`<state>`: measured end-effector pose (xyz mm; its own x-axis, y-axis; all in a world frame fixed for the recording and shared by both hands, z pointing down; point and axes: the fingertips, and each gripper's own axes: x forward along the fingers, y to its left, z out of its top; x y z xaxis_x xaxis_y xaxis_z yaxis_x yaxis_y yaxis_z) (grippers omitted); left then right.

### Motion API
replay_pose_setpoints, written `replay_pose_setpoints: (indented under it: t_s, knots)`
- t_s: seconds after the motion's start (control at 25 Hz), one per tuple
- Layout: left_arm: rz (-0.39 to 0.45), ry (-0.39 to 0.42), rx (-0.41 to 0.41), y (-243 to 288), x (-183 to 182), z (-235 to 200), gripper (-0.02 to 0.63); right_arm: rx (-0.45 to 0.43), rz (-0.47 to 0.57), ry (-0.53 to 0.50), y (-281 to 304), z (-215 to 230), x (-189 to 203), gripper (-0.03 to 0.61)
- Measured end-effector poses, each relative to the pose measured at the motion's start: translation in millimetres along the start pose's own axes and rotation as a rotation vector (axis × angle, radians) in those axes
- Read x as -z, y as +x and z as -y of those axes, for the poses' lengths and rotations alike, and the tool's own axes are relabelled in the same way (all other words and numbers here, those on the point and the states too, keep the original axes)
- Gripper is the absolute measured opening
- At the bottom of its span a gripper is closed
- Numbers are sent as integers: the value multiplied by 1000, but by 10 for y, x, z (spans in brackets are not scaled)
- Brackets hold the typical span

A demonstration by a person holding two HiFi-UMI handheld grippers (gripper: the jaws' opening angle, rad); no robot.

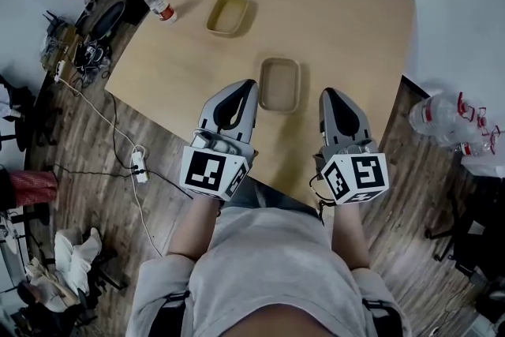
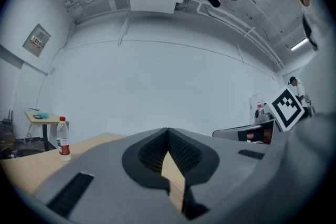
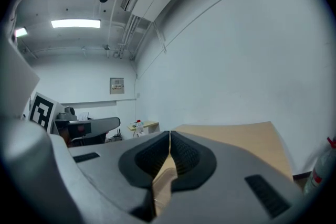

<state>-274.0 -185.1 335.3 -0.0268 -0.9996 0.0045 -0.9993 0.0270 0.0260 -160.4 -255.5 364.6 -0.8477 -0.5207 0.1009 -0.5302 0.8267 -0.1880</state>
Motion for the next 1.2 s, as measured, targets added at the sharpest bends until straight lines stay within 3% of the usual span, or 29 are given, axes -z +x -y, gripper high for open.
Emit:
replay_pose_setpoints:
  t_s: [0.6,1.2]
  knots:
    - [-37,-20,210,473,98,-351,15,187,-77,5,402,73,220,11]
    - [-107,-55,402,902,401,-593,15,298,-227,10,797,240,698,11]
